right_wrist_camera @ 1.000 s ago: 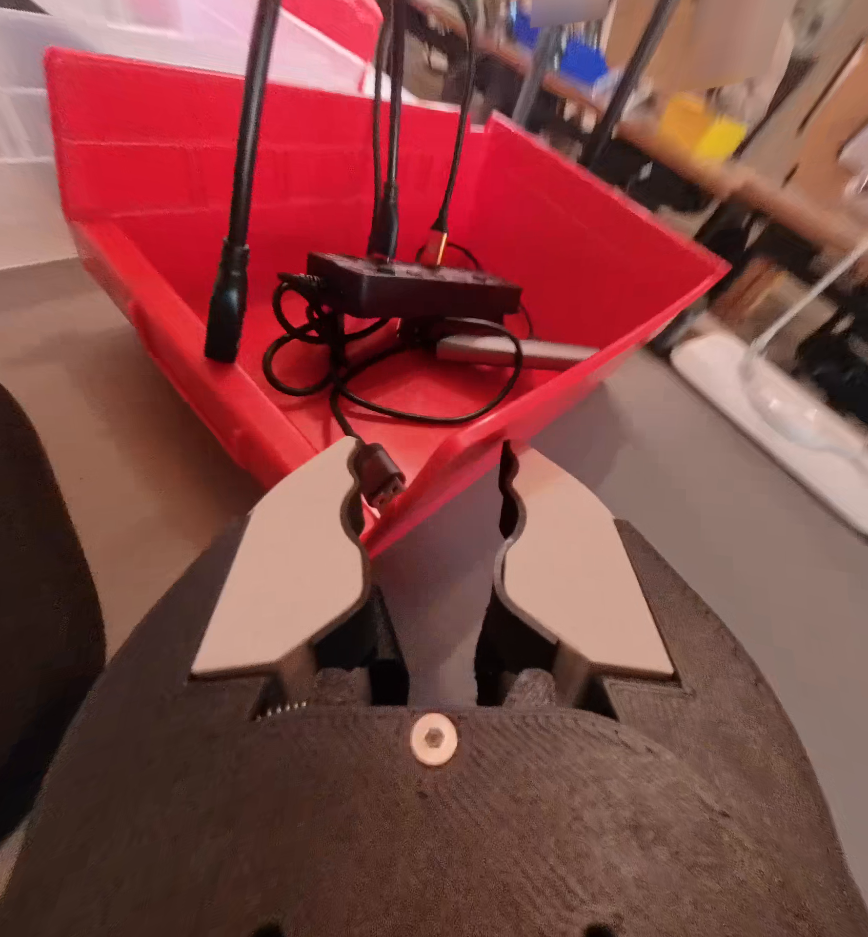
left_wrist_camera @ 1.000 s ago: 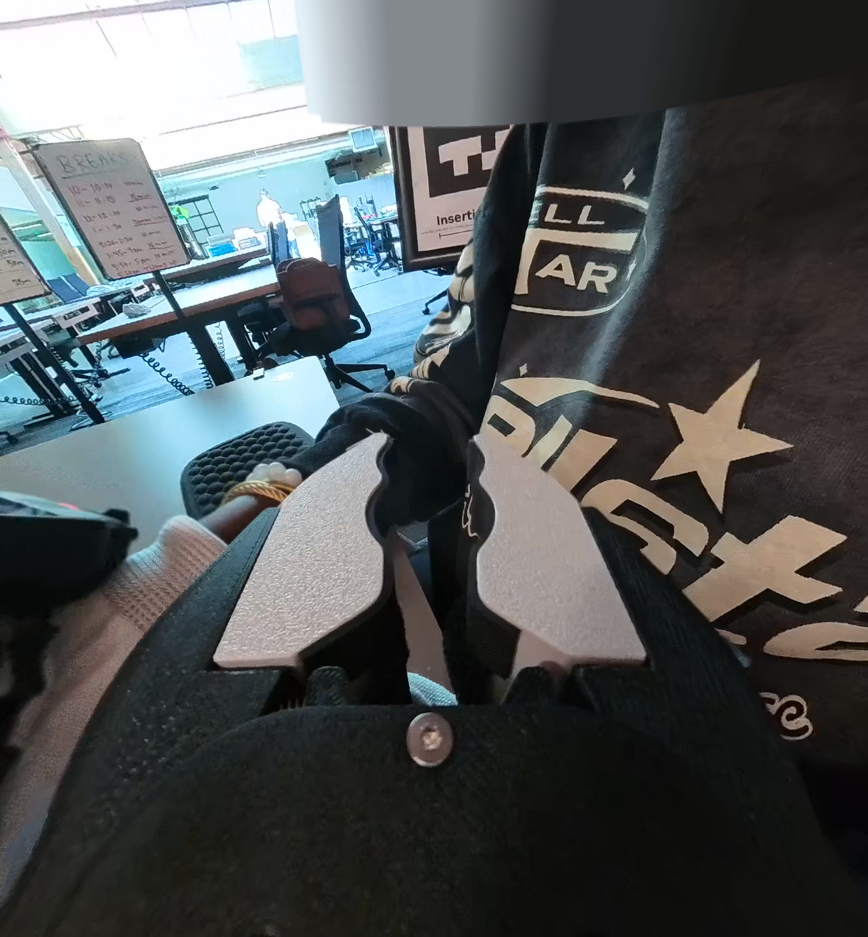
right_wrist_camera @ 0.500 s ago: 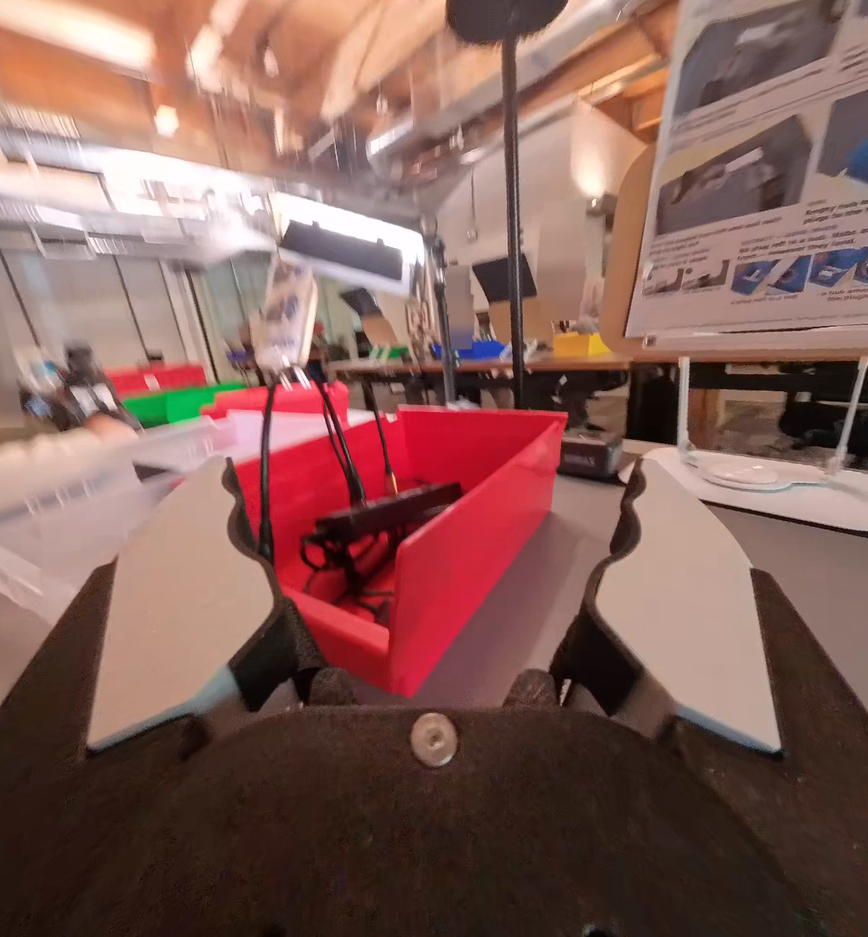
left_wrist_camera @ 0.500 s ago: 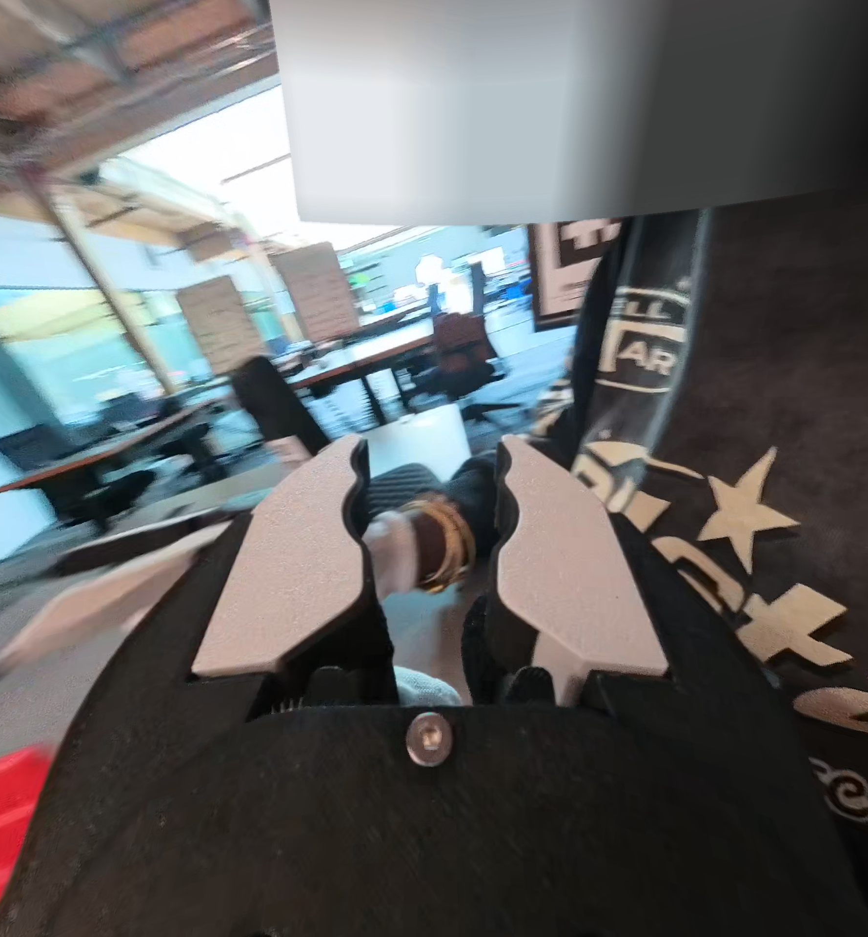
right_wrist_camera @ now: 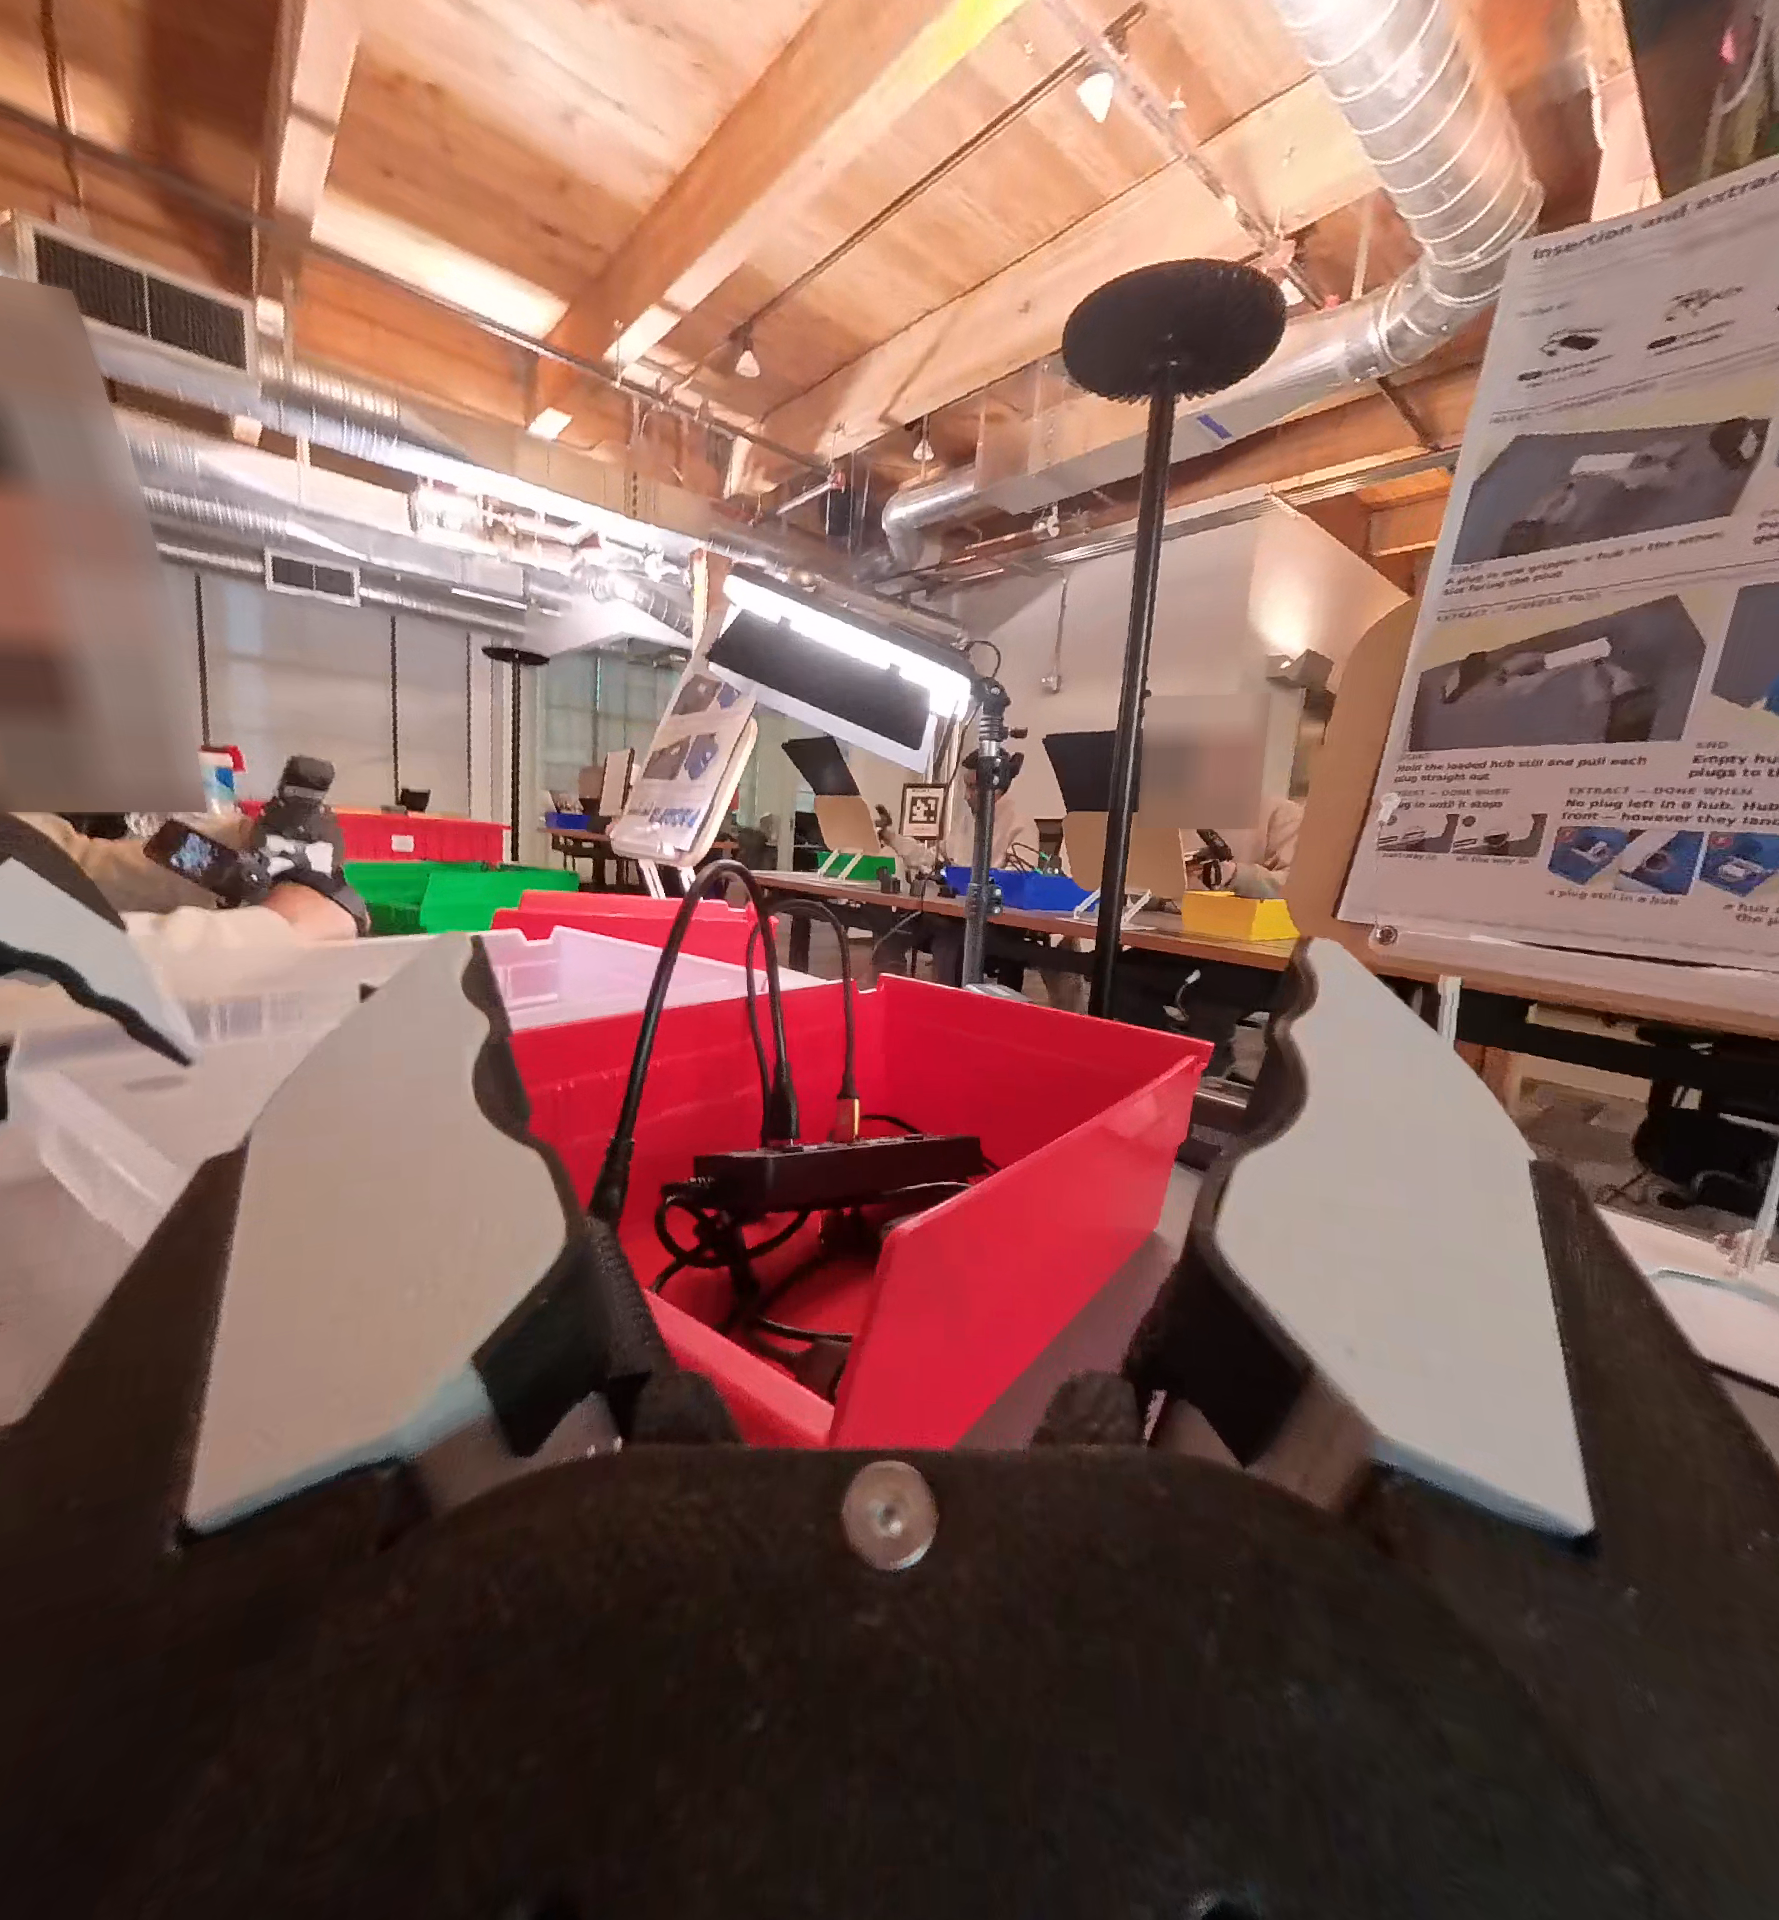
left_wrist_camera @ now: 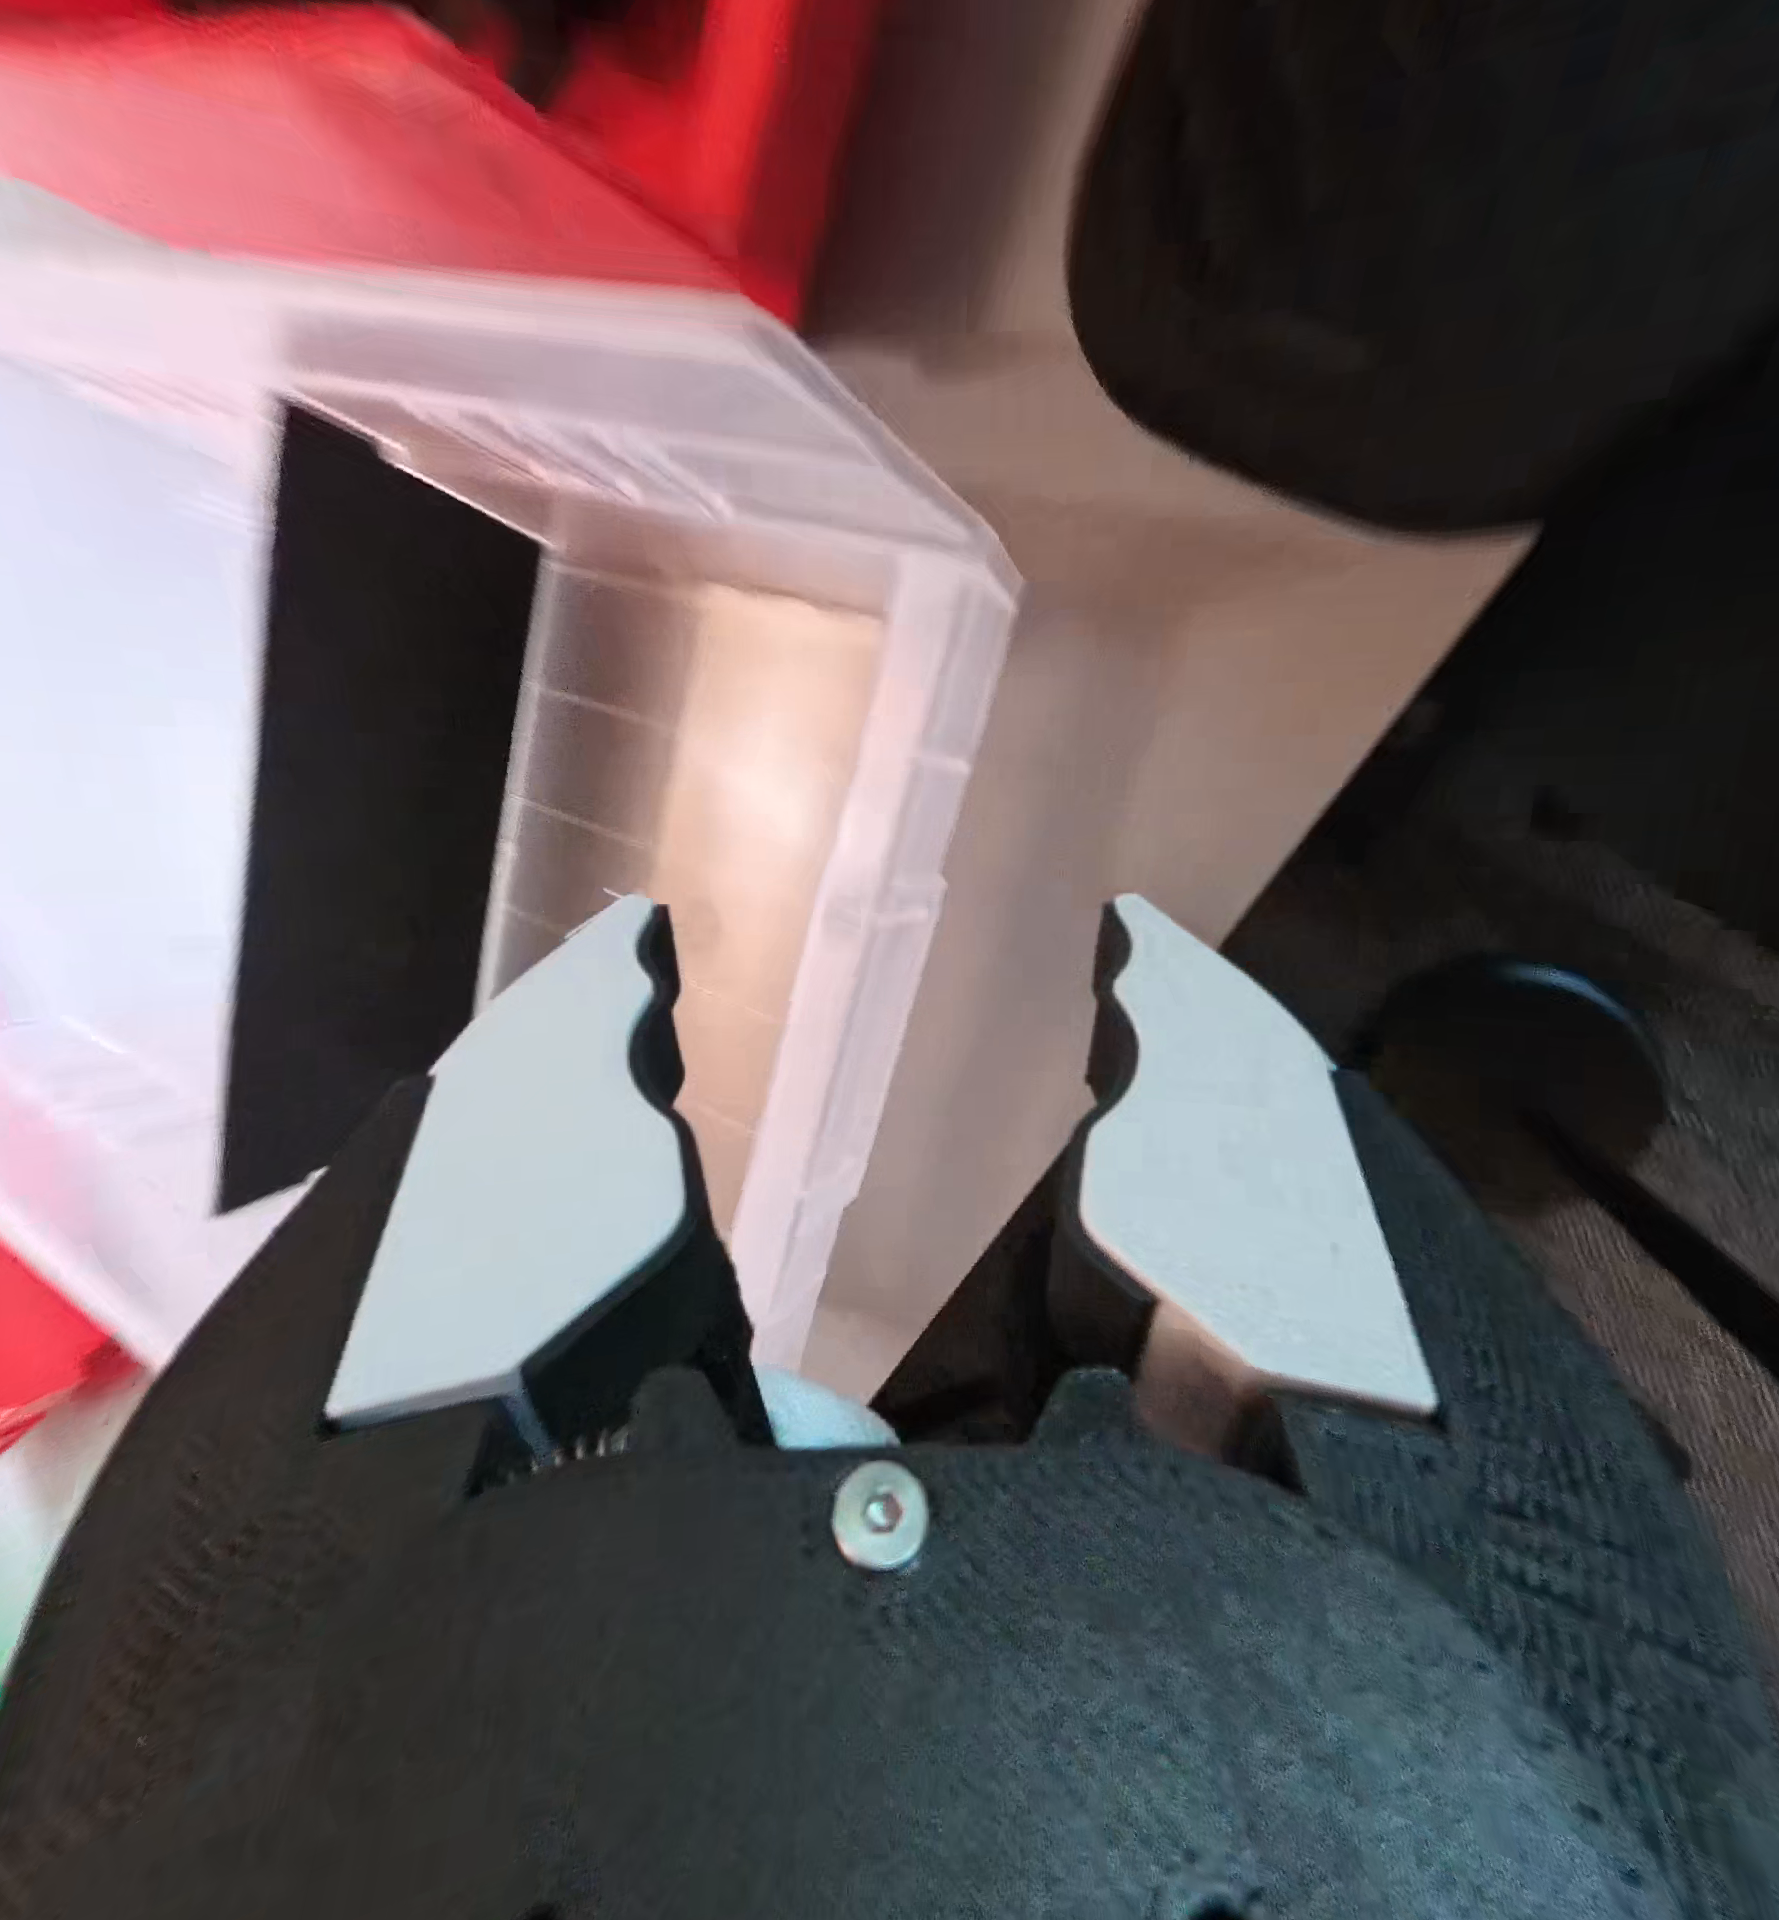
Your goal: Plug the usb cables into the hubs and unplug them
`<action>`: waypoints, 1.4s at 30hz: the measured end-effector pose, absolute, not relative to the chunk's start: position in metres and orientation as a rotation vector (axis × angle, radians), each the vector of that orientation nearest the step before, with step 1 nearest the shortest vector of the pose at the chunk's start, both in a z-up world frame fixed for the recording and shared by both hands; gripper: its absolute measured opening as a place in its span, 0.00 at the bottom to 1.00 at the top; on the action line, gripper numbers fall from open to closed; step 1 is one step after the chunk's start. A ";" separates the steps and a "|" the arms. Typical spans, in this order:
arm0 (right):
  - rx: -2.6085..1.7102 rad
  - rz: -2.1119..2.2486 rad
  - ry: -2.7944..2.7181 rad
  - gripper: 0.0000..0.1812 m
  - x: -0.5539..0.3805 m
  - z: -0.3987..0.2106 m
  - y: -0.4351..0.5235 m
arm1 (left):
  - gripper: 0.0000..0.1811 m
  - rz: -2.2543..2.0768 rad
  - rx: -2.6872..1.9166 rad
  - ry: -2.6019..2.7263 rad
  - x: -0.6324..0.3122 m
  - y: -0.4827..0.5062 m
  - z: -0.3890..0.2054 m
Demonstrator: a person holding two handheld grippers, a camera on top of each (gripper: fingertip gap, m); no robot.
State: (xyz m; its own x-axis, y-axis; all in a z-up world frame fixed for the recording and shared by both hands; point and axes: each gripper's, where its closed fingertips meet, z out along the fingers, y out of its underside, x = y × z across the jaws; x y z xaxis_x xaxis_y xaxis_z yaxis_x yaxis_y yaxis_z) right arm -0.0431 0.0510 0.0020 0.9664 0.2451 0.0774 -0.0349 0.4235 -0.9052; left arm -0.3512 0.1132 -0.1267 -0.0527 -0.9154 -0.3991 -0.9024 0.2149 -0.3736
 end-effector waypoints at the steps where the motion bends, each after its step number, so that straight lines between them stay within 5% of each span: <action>1: -1.124 0.166 -0.218 0.74 -0.044 0.001 0.052 | 0.42 -0.016 -1.692 1.982 -0.355 0.116 -0.139; 6: -1.127 0.176 -0.224 0.73 -0.044 0.000 0.053 | 0.41 0.142 -1.760 2.038 -0.373 0.145 -0.169; 11: -1.131 0.155 -0.259 0.71 -0.049 -0.002 0.053 | 0.19 0.040 -1.867 2.088 -0.371 0.145 -0.177; 24: -1.086 0.135 -0.260 0.68 -0.044 0.008 0.043 | 0.17 0.709 -1.564 1.820 -0.358 0.170 -0.151; 33: -1.012 0.019 -0.293 0.65 -0.011 0.046 -0.019 | 0.17 0.940 -1.392 1.413 -0.350 0.171 -0.047; 42: -0.998 -0.280 -0.069 0.61 0.119 0.123 -0.110 | 0.16 0.769 -1.117 1.344 -0.228 0.104 0.046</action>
